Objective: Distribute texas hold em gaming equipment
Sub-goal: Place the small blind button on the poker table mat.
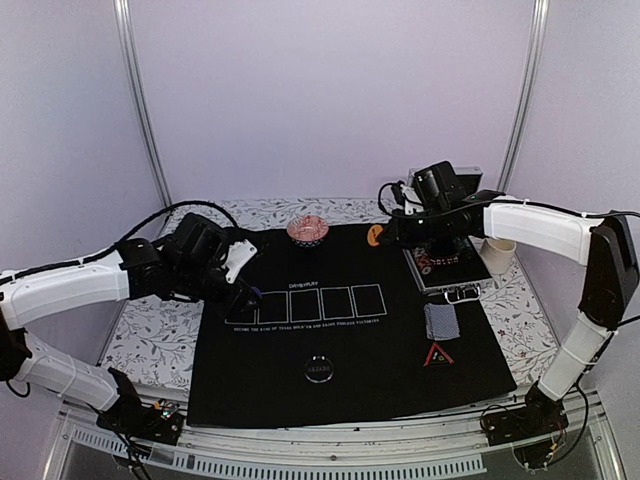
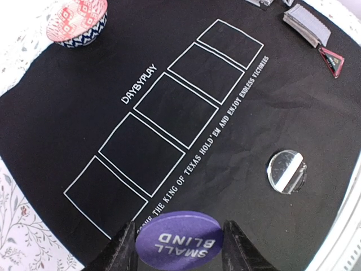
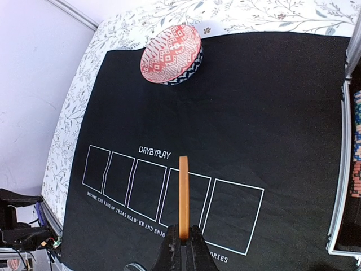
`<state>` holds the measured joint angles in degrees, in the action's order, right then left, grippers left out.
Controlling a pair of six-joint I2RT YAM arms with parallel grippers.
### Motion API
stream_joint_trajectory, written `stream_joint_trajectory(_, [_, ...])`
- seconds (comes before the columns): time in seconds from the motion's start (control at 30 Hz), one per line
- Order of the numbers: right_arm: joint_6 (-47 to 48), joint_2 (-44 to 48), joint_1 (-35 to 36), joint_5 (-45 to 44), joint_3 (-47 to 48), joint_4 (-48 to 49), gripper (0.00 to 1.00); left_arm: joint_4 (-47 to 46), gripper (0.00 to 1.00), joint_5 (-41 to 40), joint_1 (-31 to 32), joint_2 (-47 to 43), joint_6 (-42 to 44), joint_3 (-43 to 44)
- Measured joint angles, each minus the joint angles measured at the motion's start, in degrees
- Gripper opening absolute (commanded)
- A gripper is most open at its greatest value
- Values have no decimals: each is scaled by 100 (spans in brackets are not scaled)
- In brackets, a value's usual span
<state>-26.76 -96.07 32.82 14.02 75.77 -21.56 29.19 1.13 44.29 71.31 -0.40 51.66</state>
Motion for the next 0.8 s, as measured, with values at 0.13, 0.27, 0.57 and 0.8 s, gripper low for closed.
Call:
stream_joint_trajectory(0.13, [-55,-487,0,68,367,31,2,-35,39,168,-39,-7,-2,-74])
stream_joint_trajectory(0.27, [-76,-1008,0,184,813,50,2,-111,39,271,-52,-7,-2,-83])
stream_joint_trajectory(0.57, [-87,-1996,0,549,1812,59,2,-149,38,367,-101,-7,-2,-103])
stream_joint_trajectory(0.8, [-118,-2448,0,745,2120,90,2,-149,39,455,-131,-7,-2,-103])
